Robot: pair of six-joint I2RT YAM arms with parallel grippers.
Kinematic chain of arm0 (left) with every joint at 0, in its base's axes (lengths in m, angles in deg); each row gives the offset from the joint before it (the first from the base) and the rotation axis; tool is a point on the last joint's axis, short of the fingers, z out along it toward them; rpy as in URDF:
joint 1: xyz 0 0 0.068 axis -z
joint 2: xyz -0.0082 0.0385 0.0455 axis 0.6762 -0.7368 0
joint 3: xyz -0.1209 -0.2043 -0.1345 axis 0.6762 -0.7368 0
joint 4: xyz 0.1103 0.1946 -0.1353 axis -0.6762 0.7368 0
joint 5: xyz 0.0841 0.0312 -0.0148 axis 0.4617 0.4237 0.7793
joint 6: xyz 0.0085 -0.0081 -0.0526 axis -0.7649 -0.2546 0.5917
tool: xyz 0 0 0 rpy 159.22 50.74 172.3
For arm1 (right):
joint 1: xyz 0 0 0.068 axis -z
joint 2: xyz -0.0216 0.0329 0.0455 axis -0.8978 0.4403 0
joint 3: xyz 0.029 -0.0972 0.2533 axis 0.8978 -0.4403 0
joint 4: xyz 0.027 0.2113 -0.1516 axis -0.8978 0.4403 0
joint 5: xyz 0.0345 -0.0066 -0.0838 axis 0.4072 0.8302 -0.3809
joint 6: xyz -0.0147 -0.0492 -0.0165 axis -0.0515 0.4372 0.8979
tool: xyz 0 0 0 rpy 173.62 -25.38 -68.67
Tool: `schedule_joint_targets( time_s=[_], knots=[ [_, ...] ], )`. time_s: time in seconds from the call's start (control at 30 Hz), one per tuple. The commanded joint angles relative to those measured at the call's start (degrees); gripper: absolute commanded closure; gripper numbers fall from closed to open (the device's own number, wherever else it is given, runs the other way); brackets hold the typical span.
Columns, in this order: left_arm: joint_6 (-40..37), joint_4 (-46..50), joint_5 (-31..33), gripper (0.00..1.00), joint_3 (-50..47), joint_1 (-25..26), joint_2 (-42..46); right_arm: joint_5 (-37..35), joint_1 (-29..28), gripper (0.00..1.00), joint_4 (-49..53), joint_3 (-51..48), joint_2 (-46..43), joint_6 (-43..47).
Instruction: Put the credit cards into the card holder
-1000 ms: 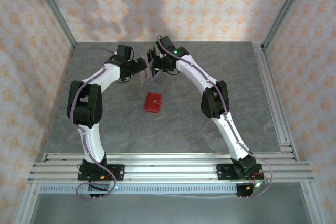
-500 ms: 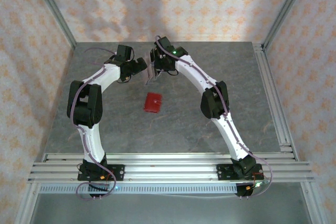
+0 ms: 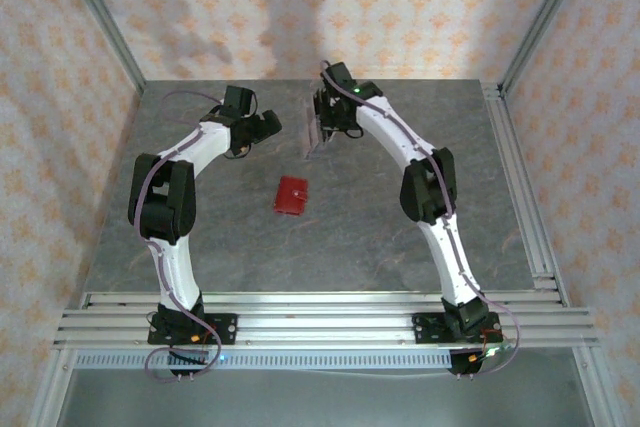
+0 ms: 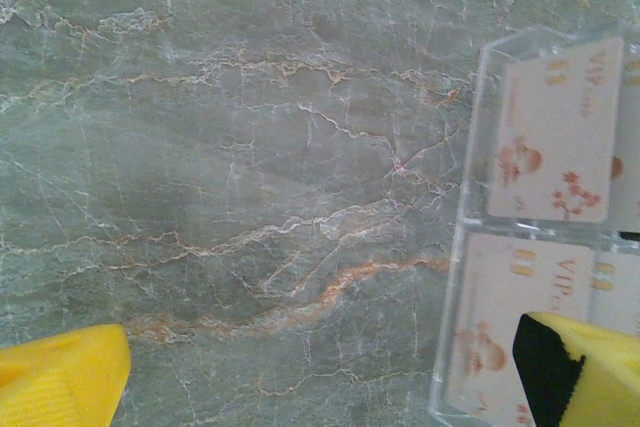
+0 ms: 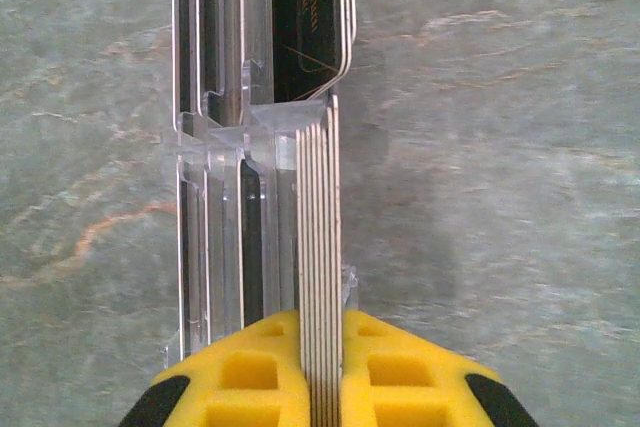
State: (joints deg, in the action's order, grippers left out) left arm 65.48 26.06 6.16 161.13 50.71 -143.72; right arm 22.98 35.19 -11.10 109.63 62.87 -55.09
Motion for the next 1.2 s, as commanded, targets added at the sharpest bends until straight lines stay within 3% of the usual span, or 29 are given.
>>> schedule_joint_targets(
  time_s=[0.0, 0.53, 0.77, 1.0, 1.17],
  knots=[
    [-0.87, 0.43, 0.29, 0.00, 0.11, 0.49, 1.03, -1.29, 1.92, 1.00, -0.38, -4.24, -6.00, 4.30],
    [-0.53, -0.04, 0.07, 0.00, 0.76, 1.84, 0.07, 7.30, 14.38, 1.00, -9.90, -32.31, -22.74, 11.86],
    [-0.70, 0.22, 0.14, 0.00, 1.23, 2.50, -0.46, 11.15, 20.01, 1.00, -10.60, -36.26, -25.72, 14.45],
    [-0.44, 0.07, 0.03, 0.00, 1.56, 2.98, -1.22, 12.80, 21.00, 1.00, -10.70, -36.80, -25.00, 14.91],
    [-0.70, 0.18, 0.11, 0.00, 1.47, 3.00, -1.31, 12.57, 20.98, 0.84, -10.95, -37.26, -24.69, 14.21]
  ],
)
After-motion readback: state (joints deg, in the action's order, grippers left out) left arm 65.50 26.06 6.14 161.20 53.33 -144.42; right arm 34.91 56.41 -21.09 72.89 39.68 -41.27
